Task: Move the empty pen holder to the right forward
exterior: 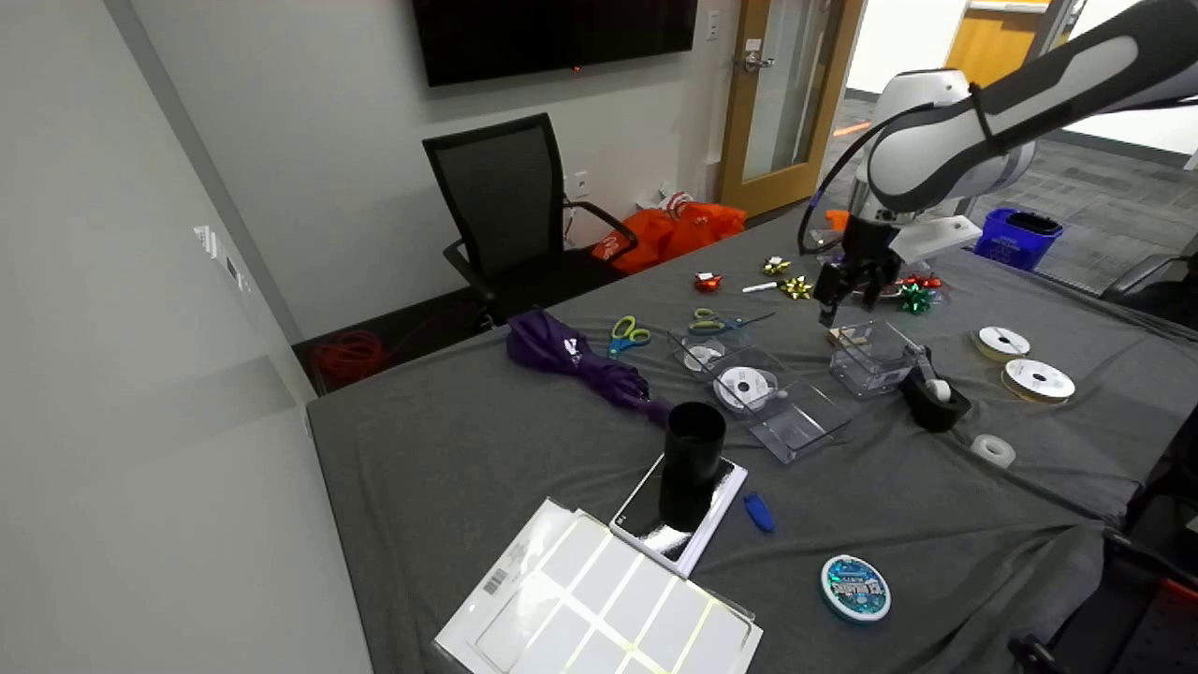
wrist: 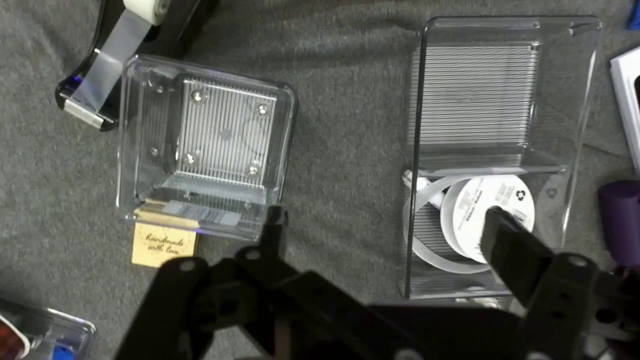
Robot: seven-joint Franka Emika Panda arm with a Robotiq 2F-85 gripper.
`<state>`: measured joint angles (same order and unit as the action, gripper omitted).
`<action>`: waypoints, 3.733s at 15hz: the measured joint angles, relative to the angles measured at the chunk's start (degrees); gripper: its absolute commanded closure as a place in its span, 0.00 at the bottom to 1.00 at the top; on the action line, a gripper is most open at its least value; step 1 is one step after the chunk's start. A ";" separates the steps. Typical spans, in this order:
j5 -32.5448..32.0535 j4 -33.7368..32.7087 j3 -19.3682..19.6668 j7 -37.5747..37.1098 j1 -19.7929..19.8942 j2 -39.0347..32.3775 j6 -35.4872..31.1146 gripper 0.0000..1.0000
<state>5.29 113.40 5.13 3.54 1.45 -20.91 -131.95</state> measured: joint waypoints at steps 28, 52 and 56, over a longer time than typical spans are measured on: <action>-2.09 -3.04 0.94 -7.05 1.20 -13.64 -13.87 0.98; -13.18 28.27 -3.36 -13.88 -6.14 11.77 -12.25 0.98; -13.01 32.77 -6.10 -13.89 -7.16 11.41 -22.99 0.98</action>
<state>-7.72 146.17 -0.97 -10.35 -5.70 -9.50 -154.94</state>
